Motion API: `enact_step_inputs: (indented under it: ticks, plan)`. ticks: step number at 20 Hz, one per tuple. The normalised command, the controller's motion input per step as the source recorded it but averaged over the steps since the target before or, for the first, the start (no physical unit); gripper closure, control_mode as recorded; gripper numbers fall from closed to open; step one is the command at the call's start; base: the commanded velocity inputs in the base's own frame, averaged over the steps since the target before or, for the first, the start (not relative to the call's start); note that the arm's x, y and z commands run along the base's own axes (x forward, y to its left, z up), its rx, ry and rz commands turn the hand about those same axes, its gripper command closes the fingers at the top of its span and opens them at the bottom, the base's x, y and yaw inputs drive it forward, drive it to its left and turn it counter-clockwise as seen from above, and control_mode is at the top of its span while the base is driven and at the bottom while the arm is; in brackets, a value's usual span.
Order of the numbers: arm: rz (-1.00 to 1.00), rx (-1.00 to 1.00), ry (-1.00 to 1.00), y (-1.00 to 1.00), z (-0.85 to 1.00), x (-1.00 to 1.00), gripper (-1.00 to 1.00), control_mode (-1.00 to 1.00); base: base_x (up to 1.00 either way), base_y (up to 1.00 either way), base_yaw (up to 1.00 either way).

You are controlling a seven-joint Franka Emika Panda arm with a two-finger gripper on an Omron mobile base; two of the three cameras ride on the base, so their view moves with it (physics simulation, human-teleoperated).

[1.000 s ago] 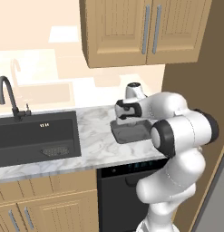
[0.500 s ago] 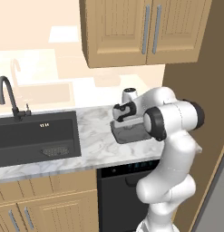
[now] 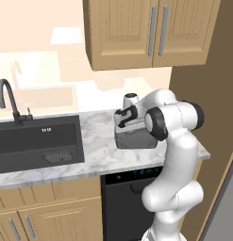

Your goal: Take the mushroom and carrot out of the freezer and place them in the tupperware container on the counter. Then put the tupperware containing the vegetables back in the freezer.

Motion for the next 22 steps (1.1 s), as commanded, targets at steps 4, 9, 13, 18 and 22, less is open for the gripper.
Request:
enact_step_inputs:
  ticks: [4,9,13,18,22]
  plan:
    - [0.00,0.00,0.00,0.00,-0.14,0.26,1.00,-1.00,0.00,0.00,0.00]
    - [0.00,0.00,0.00,0.00,-0.05,-0.08,-1.00,-1.00,0.00,0.00,0.00]
    - [0.00,0.00,-0.04,-0.04,0.00,-0.47,-1.00,-1.00,0.00,0.00,0.00]
    - [0.00,0.00,-0.12,-0.19,0.12,-0.60,-1.00,-1.00,0.00,0.00,0.00]
    - [0.00,0.00,-0.19,-0.18,0.47,-0.55,-1.00,-1.00,0.00,0.00,0.00]
